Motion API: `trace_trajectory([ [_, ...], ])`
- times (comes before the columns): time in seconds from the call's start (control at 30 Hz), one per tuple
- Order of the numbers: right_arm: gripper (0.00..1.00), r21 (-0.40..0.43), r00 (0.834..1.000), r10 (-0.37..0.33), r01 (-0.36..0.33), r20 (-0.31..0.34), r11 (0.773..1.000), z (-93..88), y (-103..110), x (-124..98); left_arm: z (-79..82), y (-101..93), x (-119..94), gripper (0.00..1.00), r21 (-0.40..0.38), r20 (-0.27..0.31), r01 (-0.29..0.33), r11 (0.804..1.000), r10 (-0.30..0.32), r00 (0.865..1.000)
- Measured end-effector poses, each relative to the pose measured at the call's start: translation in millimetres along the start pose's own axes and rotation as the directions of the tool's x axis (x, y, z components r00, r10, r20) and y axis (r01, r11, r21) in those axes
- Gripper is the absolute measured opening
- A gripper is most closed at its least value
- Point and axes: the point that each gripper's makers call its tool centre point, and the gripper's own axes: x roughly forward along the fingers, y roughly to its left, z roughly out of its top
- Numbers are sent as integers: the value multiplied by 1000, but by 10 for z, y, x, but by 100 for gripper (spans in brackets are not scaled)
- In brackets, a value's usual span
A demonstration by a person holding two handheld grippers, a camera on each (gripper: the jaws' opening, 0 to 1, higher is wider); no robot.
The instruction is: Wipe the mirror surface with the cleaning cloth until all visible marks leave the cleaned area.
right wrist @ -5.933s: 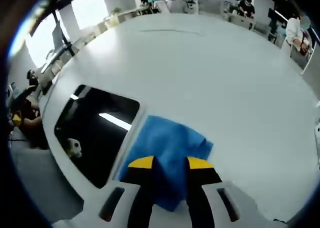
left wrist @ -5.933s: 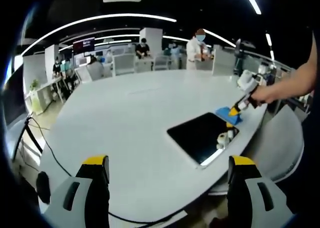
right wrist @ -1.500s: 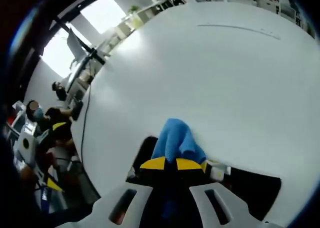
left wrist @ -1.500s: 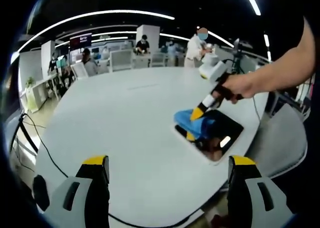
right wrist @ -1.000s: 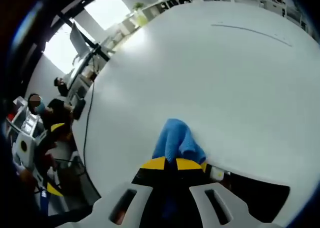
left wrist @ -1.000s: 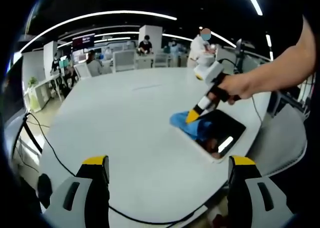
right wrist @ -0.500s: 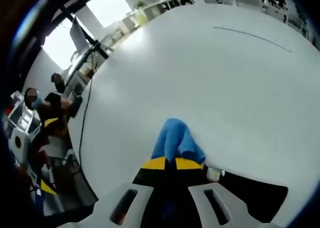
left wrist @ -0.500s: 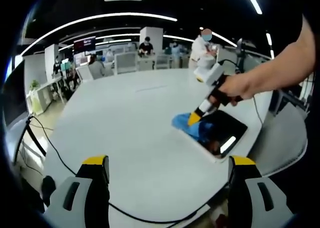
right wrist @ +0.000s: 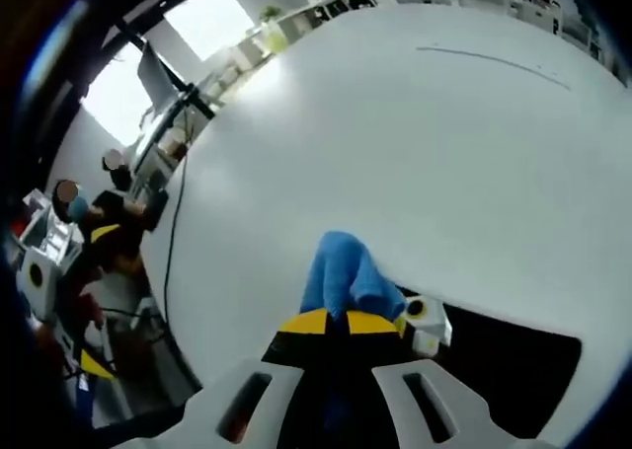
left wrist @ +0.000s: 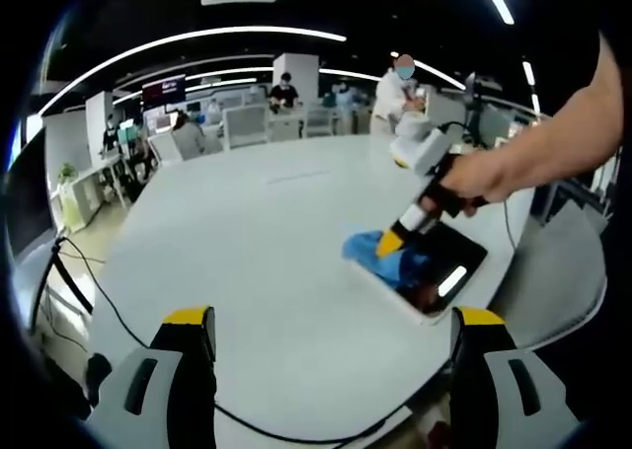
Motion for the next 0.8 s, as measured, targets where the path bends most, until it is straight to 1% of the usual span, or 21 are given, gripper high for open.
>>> trace_trajectory([
  [0.37,0,12,1000,25,-25,-10,1000,-157,88,-52,22,-2,6,99,13,4,6,1000,-6,1000],
  [0.6,0,38,998,54,-53,-43,998,-303,150,-91,25,-17,-28,99,20,5,6,1000,-6,1000],
  [0.73,0,47,997,62,-60,-53,997,-340,168,-95,16,-22,-50,99,23,6,3,1000,-4,1000],
  [0.8,0,37,997,59,-58,-51,998,-346,174,-95,15,-27,-61,99,24,7,3,1000,-3,1000],
])
